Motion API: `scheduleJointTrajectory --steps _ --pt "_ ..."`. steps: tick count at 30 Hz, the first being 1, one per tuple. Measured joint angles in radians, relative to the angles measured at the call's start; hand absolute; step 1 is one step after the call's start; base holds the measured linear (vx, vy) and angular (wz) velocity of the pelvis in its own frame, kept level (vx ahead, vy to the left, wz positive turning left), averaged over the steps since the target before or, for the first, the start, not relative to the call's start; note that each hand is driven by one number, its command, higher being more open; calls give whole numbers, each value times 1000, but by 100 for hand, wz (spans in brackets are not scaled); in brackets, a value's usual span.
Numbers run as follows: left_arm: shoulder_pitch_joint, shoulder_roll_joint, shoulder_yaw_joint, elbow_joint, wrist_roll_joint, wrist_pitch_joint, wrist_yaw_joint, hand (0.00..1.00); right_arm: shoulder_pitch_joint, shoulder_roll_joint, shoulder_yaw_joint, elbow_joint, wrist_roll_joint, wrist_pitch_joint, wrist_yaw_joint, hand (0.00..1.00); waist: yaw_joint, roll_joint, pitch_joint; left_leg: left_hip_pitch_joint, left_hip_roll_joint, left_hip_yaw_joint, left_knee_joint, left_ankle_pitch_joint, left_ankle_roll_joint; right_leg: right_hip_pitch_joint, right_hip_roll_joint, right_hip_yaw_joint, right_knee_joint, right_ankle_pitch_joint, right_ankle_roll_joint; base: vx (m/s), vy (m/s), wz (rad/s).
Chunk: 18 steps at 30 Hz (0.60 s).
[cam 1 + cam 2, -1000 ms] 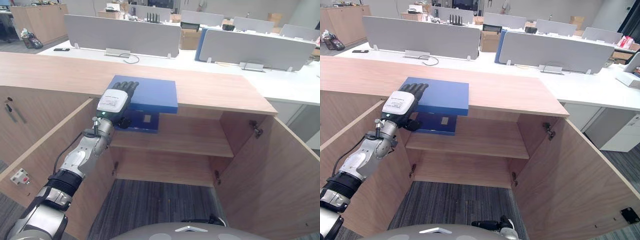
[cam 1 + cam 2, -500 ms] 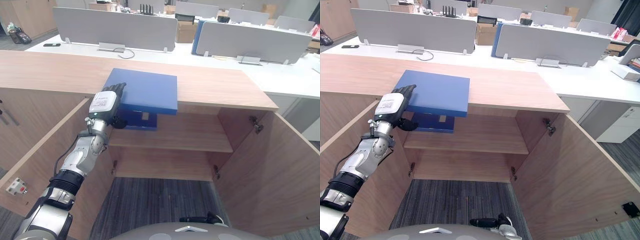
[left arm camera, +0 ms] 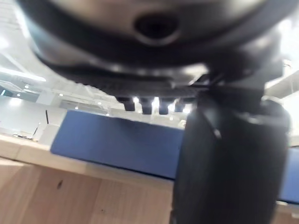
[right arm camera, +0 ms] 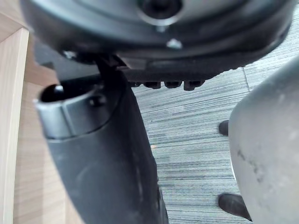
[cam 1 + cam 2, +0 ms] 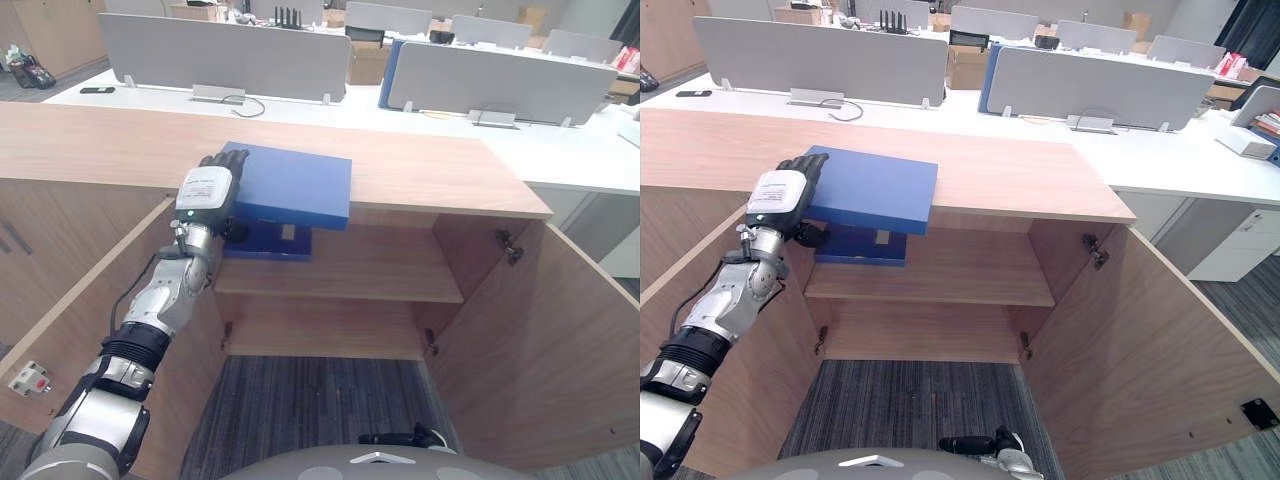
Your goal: Walk over to the cabinet, pick up the folder, carry it to the office cabinet, place the folder inside the office cabinet, then close the office cabinet door
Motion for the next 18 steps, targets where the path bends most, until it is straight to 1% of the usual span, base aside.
scheduleJointTrajectory --steps 7,10,13,17,18 --pt "-2 3 -47 0 4 -4 3 100 0 0 0 -4 -1 -1 -1 100 -4 0 0 3 0 7 -1 -1 1 -1 -1 4 0 0 0 3 -1 -2" --pt "-2 3 -48 0 36 -4 3 100 0 1 0 -4 -1 -1 -1 100 -6 0 0 3 0 7 -1 -1 1 -1 -1 4 0 0 0 0 0 0" --pt "-2 3 -48 3 36 -3 3 100 0 1 0 -4 -1 -1 -3 100 -7 0 0 3 -1 8 -3 -1 1 0 -1 4 0 0 0 0 0 0" --pt "-10 3 -48 54 36 -2 5 100 -1 2 0 -4 0 -1 -4 100 -21 0 0 4 -2 8 -3 -1 1 0 -3 4 0 0 0 0 0 0" --pt "-13 3 -48 68 36 -2 6 0 -1 2 0 -4 0 -1 -6 100 -24 0 0 4 -3 8 -3 -1 1 0 -4 5 0 0 0 0 0 0"
